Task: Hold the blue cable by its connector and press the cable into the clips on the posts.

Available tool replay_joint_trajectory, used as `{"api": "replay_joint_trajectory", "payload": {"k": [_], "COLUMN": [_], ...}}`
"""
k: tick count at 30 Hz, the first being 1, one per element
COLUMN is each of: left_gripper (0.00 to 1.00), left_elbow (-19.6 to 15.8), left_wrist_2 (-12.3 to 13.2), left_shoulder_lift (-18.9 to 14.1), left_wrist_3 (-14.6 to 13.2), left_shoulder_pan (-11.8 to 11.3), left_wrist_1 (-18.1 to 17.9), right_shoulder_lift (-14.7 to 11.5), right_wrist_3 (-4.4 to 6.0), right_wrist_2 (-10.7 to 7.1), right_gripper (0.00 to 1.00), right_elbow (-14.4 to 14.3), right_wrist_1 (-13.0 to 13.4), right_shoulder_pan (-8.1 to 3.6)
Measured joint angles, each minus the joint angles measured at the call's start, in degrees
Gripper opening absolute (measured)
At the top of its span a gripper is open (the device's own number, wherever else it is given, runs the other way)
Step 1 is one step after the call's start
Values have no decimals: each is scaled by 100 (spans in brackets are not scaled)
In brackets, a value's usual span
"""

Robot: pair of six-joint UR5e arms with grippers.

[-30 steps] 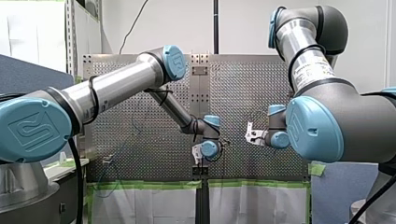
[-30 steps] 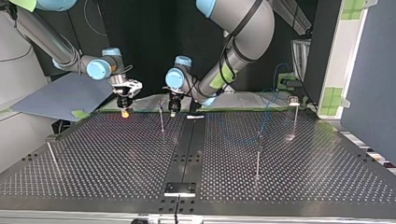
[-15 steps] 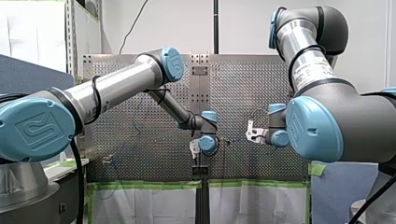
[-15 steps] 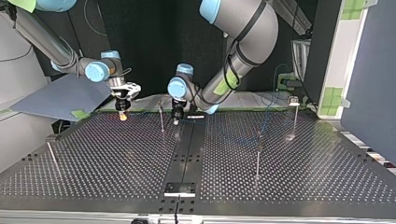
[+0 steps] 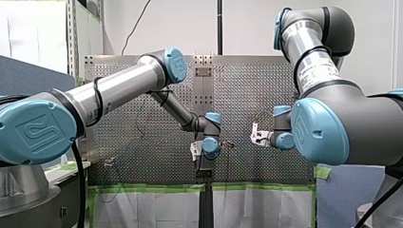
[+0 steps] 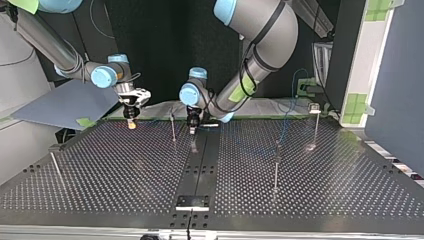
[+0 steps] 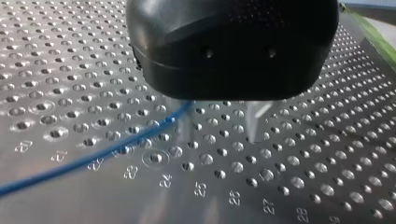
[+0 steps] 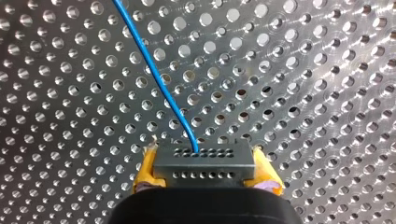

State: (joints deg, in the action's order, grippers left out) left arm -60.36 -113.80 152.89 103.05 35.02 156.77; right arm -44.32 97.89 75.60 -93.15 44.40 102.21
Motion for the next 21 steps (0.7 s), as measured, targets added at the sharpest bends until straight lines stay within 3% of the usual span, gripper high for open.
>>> {"api": "replay_joint_trajectory", "payload": {"k": [12,21], "left_gripper": [100,100], "left_elbow": [0,0], "left_wrist_2": [101,266], "left_shoulder_lift": [-19,-440], "left_wrist_3": [43,-130], "left_shoulder_pan": [18,56], "left_wrist_1": [210,473], "right_shoulder_lift": [5,7], "right_wrist_3": [-12,-46], "right_wrist_2": [-1,-1], "right_gripper": [0,0], "right_elbow": [-3,-3], "right_wrist_1": [-166,-269], "right_shoulder_pan": [6,5]}}
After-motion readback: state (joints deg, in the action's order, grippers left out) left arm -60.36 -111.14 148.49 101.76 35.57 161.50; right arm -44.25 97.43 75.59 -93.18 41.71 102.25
